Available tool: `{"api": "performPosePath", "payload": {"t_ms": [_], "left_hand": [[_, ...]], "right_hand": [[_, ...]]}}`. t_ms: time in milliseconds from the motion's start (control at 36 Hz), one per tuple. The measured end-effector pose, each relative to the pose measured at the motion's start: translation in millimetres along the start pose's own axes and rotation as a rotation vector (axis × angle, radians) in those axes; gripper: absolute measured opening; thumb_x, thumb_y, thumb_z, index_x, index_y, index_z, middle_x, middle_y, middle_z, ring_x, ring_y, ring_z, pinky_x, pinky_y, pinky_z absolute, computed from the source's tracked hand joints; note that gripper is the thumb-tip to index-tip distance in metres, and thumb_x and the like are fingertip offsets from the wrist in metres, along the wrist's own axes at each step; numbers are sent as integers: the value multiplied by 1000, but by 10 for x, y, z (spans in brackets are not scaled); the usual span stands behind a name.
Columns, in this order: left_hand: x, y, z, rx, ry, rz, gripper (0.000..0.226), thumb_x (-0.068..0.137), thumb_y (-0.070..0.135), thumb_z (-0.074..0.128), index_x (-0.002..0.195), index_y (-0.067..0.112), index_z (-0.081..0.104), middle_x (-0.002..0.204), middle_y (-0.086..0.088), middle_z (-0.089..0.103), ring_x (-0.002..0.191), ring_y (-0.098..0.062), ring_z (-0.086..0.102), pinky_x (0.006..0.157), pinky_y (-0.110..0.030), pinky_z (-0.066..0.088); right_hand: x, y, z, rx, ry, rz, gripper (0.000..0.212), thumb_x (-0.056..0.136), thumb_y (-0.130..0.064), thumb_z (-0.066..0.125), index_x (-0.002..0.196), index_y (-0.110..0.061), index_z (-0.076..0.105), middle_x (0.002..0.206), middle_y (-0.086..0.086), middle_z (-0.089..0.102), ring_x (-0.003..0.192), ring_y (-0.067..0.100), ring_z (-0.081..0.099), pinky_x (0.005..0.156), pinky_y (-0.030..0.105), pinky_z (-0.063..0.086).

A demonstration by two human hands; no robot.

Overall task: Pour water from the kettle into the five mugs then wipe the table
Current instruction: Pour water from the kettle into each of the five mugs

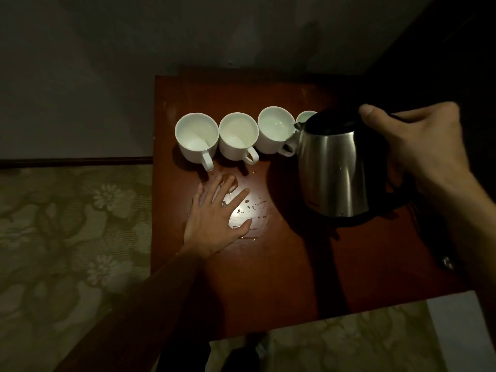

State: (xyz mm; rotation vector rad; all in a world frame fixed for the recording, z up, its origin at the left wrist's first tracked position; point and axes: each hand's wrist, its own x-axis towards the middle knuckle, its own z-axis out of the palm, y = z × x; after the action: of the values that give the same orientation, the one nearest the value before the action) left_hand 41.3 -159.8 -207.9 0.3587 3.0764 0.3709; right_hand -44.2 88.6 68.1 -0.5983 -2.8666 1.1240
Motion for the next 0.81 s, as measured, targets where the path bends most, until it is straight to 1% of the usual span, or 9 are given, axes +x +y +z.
{"api": "performPosePath", "payload": {"t_ms": [83,111,250,333,417,472,611,722,806], "left_hand": [[-3,1,2,-3,1,1,73,92,78,33,158,47,27,172,0,14,159,-22,4,126,-55,4],[-2,1,1,-10,7,2,73,92,78,34,158,47,28,172,0,14,159,-22,4,126,-55,4],[3,3,-1,-11,6,4,73,92,78,33,158,47,27,172,-1,13,159,-22,2,126,-55,3],[2,-6,13,-10,2,6,74,92,78,32,159,47,26,172,-1,12,159,-23,2,126,-56,4],[1,-9,13,-17,3,3,74,92,78,33,159,47,26,172,0,12,159,-22,2,126,-55,2],[0,-8,10,-13,-6,4,74,92,78,32,159,47,25,172,0,11,159,-23,2,126,-55,3],[6,-13,14,-32,8,9,74,92,77,36,158,46,28,172,-1,15,159,-23,4,126,-56,4],[2,-8,-8,-16,-6,8,75,91,77,34,159,46,26,172,0,15,159,-22,3,126,-55,3],[6,-7,-12,-29,-3,8,75,91,77,36,158,46,26,171,0,17,159,-23,4,125,-55,2]], "right_hand": [[10,30,-12,-1,15,-9,29,92,-54,80,84,-27,70,83,-5,72,63,3,69,62,30,53],[17,34,-17,10,23,-3,30,91,-55,81,86,-27,70,84,-5,72,66,4,70,63,30,54],[80,49,-40,12,69,32,58,83,-67,83,113,-17,78,101,1,79,77,11,76,59,29,53],[83,50,-69,17,67,31,58,82,-69,83,110,-18,78,97,2,79,65,6,71,52,24,49],[66,29,-108,9,82,24,76,70,-81,81,114,-19,76,100,3,77,64,7,68,48,22,47],[41,-27,-130,12,74,30,68,76,-76,82,113,-18,77,95,3,76,60,5,66,46,20,45],[-3,-120,-158,13,37,15,33,88,-58,83,86,-29,67,84,-8,71,66,5,72,62,26,54],[-29,-186,-178,10,18,1,33,88,-57,83,86,-26,72,83,-7,76,61,-6,72,60,25,53],[-47,-194,-190,2,13,-9,33,88,-57,83,82,-26,75,82,-5,78,63,-1,74,61,30,57]]}}
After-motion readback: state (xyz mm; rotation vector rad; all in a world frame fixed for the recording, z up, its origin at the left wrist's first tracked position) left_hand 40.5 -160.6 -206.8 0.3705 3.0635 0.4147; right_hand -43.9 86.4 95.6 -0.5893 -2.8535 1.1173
